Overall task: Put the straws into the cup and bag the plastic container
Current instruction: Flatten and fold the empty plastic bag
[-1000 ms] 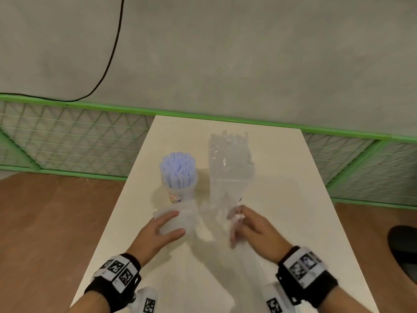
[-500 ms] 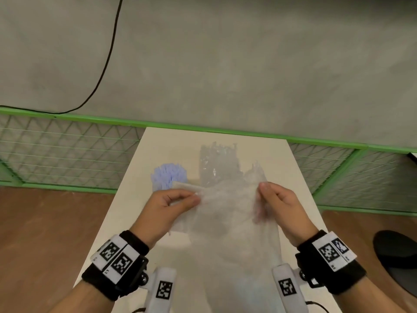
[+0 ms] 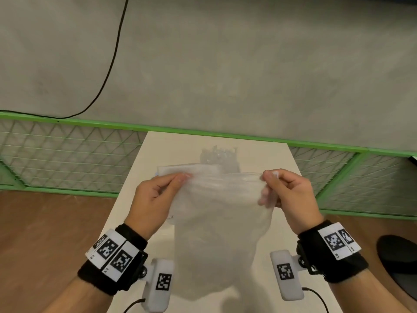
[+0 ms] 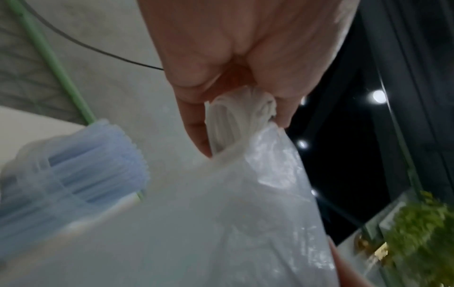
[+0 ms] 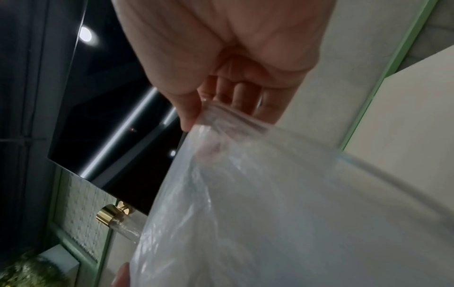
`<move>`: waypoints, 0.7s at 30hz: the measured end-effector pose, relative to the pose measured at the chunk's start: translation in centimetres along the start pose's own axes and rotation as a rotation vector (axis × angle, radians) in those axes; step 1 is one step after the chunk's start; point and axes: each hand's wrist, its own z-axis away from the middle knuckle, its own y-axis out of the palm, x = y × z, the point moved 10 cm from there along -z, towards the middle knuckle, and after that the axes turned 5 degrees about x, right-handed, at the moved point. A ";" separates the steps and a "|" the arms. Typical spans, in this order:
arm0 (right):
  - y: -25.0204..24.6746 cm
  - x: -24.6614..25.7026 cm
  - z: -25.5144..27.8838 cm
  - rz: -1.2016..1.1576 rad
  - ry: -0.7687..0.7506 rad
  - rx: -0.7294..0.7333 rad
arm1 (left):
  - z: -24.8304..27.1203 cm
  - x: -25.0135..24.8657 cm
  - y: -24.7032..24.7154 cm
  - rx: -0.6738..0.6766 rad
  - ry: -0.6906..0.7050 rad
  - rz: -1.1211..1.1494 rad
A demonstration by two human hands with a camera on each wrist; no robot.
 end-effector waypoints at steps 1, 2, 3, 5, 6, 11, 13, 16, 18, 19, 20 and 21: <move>-0.1 0.1 0.1 -0.010 -0.009 -0.019 | 0.0 0.0 -0.1 -0.028 0.003 0.029; -0.2 0.2 0.2 -0.025 -0.019 -0.040 | 0.1 0.2 -0.4 -0.064 -0.002 0.067; -0.4 0.4 0.2 -0.045 -0.027 -0.065 | 0.1 0.1 -0.7 -0.101 -0.011 0.132; -1.2 0.8 0.3 -0.086 -0.041 -0.115 | 0.0 0.1 -1.5 -0.123 -0.020 0.210; -1.4 1.1 0.2 -0.098 -0.047 -0.120 | -0.1 0.2 -1.5 -0.085 -0.023 0.208; -0.8 3.6 -0.1 -0.067 -0.116 -0.024 | 1.7 2.5 2.9 0.378 -0.053 -0.162; -1.0 4.3 -0.5 -0.056 -0.135 -0.035 | 2.4 4.3 5.2 0.485 -0.143 -0.068; -2.6 4.8 -1.3 -0.043 -0.152 -0.129 | 2.5 6.2 6.4 0.493 -0.301 0.018; -4.0 5.0 -1.6 -0.021 -0.162 -0.208 | 3.2 6.3 6.9 0.554 -0.349 0.054; -4.5 5.0 -1.6 -0.007 -0.165 -0.237 | 3.6 5.8 7.4 0.620 -0.305 0.038; -5.0 4.9 -1.6 0.004 -0.163 -0.262 | 4.1 5.1 7.8 0.670 -0.256 0.009; -5.4 4.7 -1.6 0.008 -0.158 -0.285 | 4.4 4.4 8.1 0.693 -0.223 -0.018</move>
